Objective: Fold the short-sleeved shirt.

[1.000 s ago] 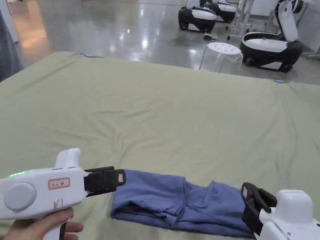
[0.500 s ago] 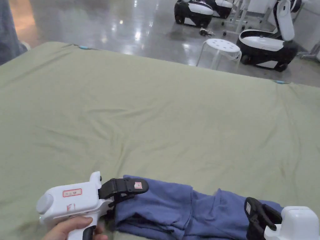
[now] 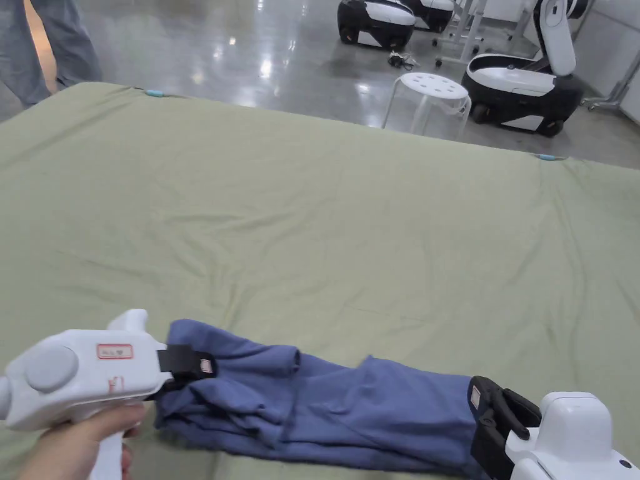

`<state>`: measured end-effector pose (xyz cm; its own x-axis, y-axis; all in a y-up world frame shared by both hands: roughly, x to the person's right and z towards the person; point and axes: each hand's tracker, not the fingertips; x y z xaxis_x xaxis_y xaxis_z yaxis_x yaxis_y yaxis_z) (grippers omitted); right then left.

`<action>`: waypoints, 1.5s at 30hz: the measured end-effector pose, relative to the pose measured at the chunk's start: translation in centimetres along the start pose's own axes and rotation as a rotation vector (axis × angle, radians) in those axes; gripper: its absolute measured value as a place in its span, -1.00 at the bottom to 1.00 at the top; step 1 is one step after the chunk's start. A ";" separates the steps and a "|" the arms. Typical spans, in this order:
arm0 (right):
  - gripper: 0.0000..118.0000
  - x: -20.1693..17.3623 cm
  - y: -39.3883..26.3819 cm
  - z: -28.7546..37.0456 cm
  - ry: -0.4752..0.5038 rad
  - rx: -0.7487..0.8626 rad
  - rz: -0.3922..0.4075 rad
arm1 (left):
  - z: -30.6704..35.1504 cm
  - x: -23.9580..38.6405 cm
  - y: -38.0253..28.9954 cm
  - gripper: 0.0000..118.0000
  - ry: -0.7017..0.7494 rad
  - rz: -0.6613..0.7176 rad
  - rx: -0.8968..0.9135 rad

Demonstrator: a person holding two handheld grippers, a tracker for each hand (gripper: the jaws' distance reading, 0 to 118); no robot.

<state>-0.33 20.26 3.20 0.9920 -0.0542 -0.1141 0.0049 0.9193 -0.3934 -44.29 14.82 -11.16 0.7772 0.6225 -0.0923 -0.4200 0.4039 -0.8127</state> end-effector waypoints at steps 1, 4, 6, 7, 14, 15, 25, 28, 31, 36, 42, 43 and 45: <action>-1.00 0.1 -0.1 0.1 0.004 0.002 -0.003 | 0.5 0.2 0.1 -0.85 0.046 -0.011 0.017; -1.00 0.6 -0.5 0.4 0.014 0.008 -0.021 | 1.8 2.4 -0.5 -0.85 0.126 -0.080 0.050; -1.00 0.9 -0.6 0.6 0.014 0.016 -0.029 | 2.6 5.6 -1.9 -0.85 0.070 -0.104 0.118; -1.00 1.2 -0.6 0.8 0.013 0.020 -0.035 | 2.6 7.8 -2.6 -0.85 0.057 -0.130 0.131; -1.00 3.8 -1.0 2.2 -0.030 0.053 -0.034 | -5.4 20.9 -9.5 -0.85 0.018 -0.321 0.142; -1.00 4.2 -1.1 2.3 -0.049 0.057 -0.021 | -7.7 22.4 -11.1 -0.85 0.079 -0.362 0.132; -1.00 6.9 -2.2 2.2 -0.042 0.025 -0.033 | -11.8 23.1 -13.6 0.06 0.058 -0.399 0.048; -1.00 7.5 -2.3 2.0 -0.030 0.022 -0.045 | -7.0 23.7 -13.2 0.06 -0.092 -0.327 0.220; -1.00 8.1 -2.3 1.7 -0.015 0.011 -0.060 | -2.9 23.5 -12.3 0.06 -0.147 -0.314 0.304; -1.00 8.9 -2.1 1.6 0.003 -0.002 -0.064 | -3.8 21.1 -11.8 -0.15 0.013 -0.266 0.254; -1.00 9.6 -1.7 1.3 0.013 -0.027 -0.062 | -13.6 22.5 -16.7 -0.80 -0.150 -0.246 -0.033; -1.00 9.5 -1.6 1.3 0.012 -0.027 -0.060 | -15.2 23.1 -17.3 -0.80 -0.163 -0.265 -0.068; -1.00 9.5 -1.3 1.3 0.007 -0.032 -0.050 | -17.3 23.6 -18.2 -0.81 -0.136 -0.271 -0.069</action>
<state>9.28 19.09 3.81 0.9897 -0.1026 -0.1001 0.0504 0.9027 -0.4273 -10.17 10.59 -8.45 0.7846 0.5844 0.2068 -0.1701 0.5237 -0.8347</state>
